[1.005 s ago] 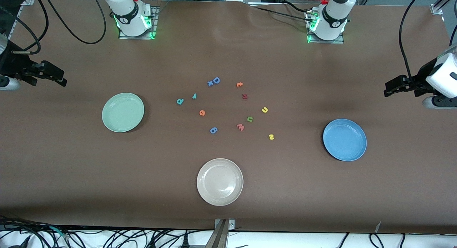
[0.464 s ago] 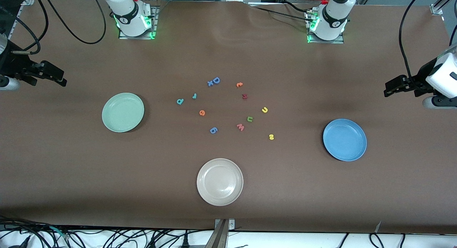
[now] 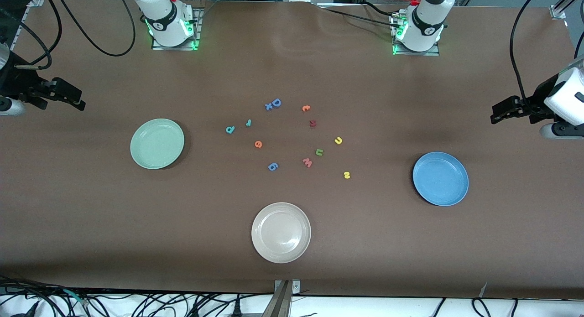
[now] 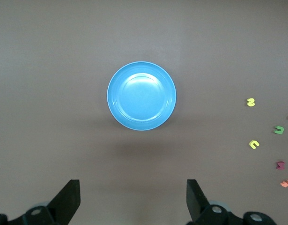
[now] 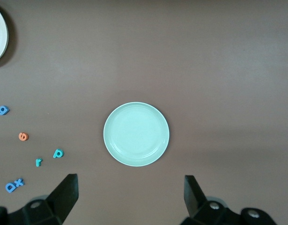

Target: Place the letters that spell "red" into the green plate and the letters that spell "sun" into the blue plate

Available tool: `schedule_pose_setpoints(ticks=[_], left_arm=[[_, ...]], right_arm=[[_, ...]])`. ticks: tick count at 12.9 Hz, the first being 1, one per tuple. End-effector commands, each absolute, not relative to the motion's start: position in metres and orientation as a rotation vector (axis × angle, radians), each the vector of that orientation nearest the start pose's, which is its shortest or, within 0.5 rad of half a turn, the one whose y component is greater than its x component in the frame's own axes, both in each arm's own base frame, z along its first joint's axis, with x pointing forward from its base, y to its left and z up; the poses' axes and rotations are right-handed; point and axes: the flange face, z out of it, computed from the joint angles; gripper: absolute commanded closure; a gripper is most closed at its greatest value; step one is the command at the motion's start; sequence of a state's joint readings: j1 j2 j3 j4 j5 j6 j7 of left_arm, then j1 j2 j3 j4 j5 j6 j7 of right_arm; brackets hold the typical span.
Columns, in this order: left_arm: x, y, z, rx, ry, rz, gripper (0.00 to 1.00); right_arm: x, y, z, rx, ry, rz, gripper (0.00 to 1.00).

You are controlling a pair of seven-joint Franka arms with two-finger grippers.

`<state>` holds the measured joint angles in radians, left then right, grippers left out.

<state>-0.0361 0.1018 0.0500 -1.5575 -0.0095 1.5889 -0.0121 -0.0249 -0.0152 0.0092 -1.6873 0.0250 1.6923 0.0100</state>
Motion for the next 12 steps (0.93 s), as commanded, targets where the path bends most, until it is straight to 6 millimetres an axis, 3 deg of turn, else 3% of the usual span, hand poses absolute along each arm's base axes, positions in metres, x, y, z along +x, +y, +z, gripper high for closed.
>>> schedule_pose_setpoints(ticks=[1,6,7,9,11,12], left_arm=[[0.584,0.007,0.576,-3.137,-0.012,0.118,0.0],[0.585,0.008,0.577,-3.145,-0.015,0.108,0.0],[0.585,0.008,0.576,-3.145,-0.013,0.111,0.0],[0.585,0.008,0.576,-3.145,-0.015,0.111,0.0],[0.585,0.008,0.576,-3.145,-0.015,0.108,0.0],[0.586,0.008,0.577,-3.145,-0.015,0.101,0.0]], right_arm=[[0.554,0.008,0.59,-3.104,-0.003,-0.012,0.0],[0.556,0.019,0.576,-3.095,-0.043,0.072,0.0],[0.562,0.02,0.561,-3.096,-0.048,0.114,0.0],[0.565,0.024,0.55,-3.094,-0.059,0.148,0.0],[0.564,0.063,0.536,-3.107,-0.063,0.2,0.01],[0.565,0.078,0.528,-3.115,0.059,0.215,0.01]])
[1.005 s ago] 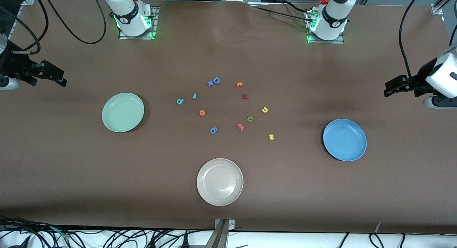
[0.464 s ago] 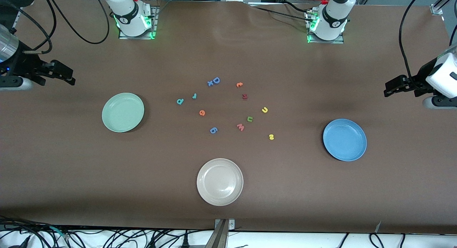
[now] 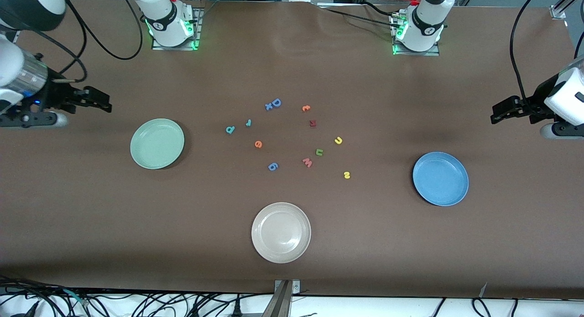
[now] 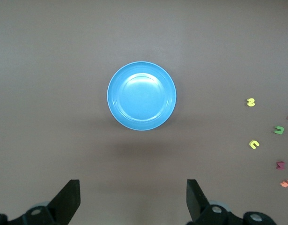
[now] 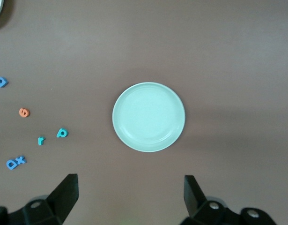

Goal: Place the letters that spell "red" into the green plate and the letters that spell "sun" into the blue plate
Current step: 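Reach both grippers down to the blue p and yellow z letters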

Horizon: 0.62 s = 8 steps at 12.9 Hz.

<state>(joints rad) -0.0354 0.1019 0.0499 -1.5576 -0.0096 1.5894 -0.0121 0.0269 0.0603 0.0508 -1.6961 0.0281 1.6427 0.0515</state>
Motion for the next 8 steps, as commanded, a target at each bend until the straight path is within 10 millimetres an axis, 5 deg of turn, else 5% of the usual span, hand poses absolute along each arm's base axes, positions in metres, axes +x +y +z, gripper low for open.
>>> schedule_pose_setpoints(ticks=[1,6,8], left_arm=[[0.587,0.007,0.575,-3.145,-0.013,0.103,0.0],[0.608,-0.01,0.544,-3.277,-0.032,0.106,0.0],[0.617,-0.035,0.526,-3.267,0.033,0.11,0.0]], right_arm=[[0.563,0.107,0.518,-3.124,0.127,0.245,0.01],[0.55,0.224,0.434,-3.125,0.472,0.196,0.01],[0.54,0.244,0.399,-3.111,0.576,0.179,0.01]])
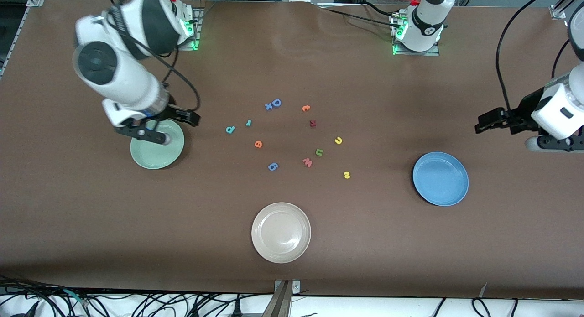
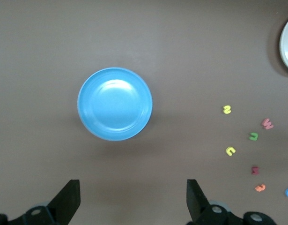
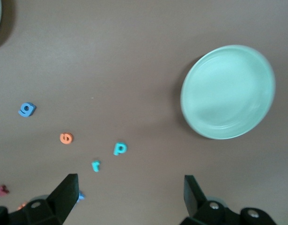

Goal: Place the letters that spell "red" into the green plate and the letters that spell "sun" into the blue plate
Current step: 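Reach both grippers down to the blue p and yellow z letters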

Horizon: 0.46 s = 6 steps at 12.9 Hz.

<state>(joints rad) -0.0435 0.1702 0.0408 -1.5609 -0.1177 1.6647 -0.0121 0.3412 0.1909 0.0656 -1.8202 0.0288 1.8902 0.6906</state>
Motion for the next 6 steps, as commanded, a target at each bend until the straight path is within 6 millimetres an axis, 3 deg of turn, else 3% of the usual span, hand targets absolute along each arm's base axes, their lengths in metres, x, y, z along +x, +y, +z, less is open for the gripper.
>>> schedule_pose_setpoints(ticks=[1,2,6], left_arm=[[0.621,-0.047,0.515,-3.265,0.062,0.132,0.0],[0.622,-0.057,0.512,-3.261,0.082,0.131,0.0],[0.628,-0.087,0.497,-3.255,0.147,0.113,0.0]], right_arm=[[0.532,0.258,0.383,-3.102,0.616,0.161,0.01],[0.523,0.265,0.362,-3.097,0.67,0.165,0.01],[0.486,0.251,0.251,-3.031,0.778,0.066,0.05]])
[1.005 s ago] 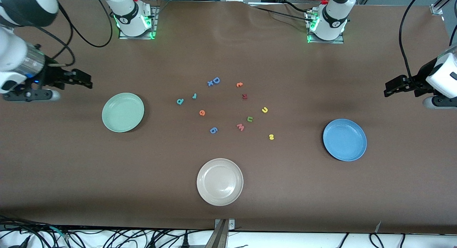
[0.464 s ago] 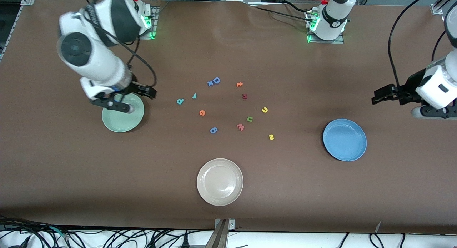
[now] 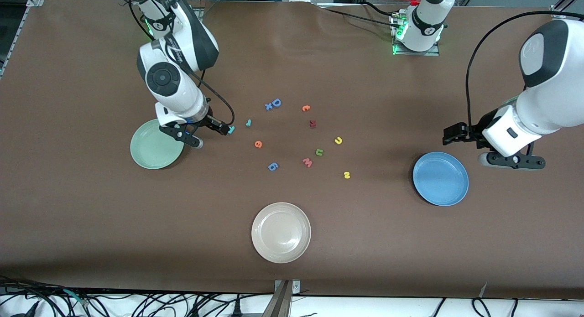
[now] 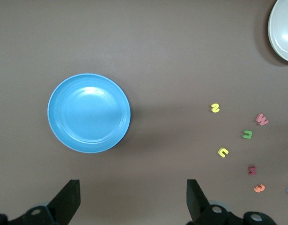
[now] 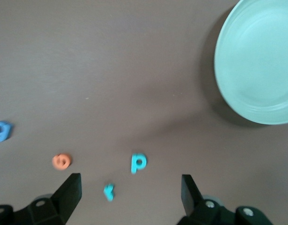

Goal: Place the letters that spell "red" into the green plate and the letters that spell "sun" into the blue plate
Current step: 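Reach both grippers down to the blue p and yellow z letters, then grasp the blue p and yellow z with the right and left grippers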

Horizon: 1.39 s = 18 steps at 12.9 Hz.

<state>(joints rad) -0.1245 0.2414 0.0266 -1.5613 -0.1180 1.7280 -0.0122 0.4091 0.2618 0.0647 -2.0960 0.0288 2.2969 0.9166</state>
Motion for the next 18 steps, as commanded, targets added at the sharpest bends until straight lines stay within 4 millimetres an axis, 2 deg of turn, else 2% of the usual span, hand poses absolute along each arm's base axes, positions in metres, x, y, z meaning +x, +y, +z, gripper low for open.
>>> schedule_pose_setpoints(ticks=[1,4,5,8,9,11,12,13,15,16,17,18], left_arm=[[0.632,-0.096,0.486,-3.254,0.155,0.118,0.0],[0.642,-0.137,0.454,-3.26,0.114,0.09,0.0],[0.645,-0.15,0.442,-3.261,0.074,0.078,0.0],[0.65,-0.191,0.405,-3.257,-0.064,0.05,0.0],[0.65,-0.205,0.387,-3.251,-0.117,0.06,0.0],[0.653,-0.228,0.356,-3.242,-0.245,0.038,0.0],[0.651,-0.249,0.34,-3.245,-0.233,0.003,0.0],[0.651,-0.258,0.323,-3.238,-0.242,-0.006,0.0],[0.65,-0.274,0.295,-3.233,-0.269,-0.022,0.0],[0.65,-0.278,0.281,-3.231,-0.29,-0.026,0.0],[0.649,-0.283,0.266,-3.229,-0.28,-0.036,0.0],[0.649,-0.287,0.251,-3.227,-0.256,-0.04,0.0]], right_arm=[[0.476,0.251,0.231,-3.01,0.798,0.035,0.05],[0.454,0.279,0.194,-3.009,0.846,0.058,0.06],[0.452,0.279,0.182,-3.013,0.846,0.066,0.07],[0.449,0.288,0.179,-3.0,0.858,0.053,0.1],[0.45,0.287,0.179,-3.0,0.86,0.051,0.19],[0.451,0.285,0.178,-3.0,0.867,0.052,0.29],[0.451,0.284,0.177,-3.002,0.866,0.052,0.4],[0.449,0.284,0.172,-3.009,0.866,0.063,0.49],[0.45,0.284,0.17,-3.01,0.866,0.064,0.66],[0.45,0.285,0.171,-3.009,0.863,0.063,0.81],[0.452,0.285,0.173,-3.005,0.862,0.056,0.9],[0.454,0.285,0.176,-3.004,0.864,0.054,0.92]])
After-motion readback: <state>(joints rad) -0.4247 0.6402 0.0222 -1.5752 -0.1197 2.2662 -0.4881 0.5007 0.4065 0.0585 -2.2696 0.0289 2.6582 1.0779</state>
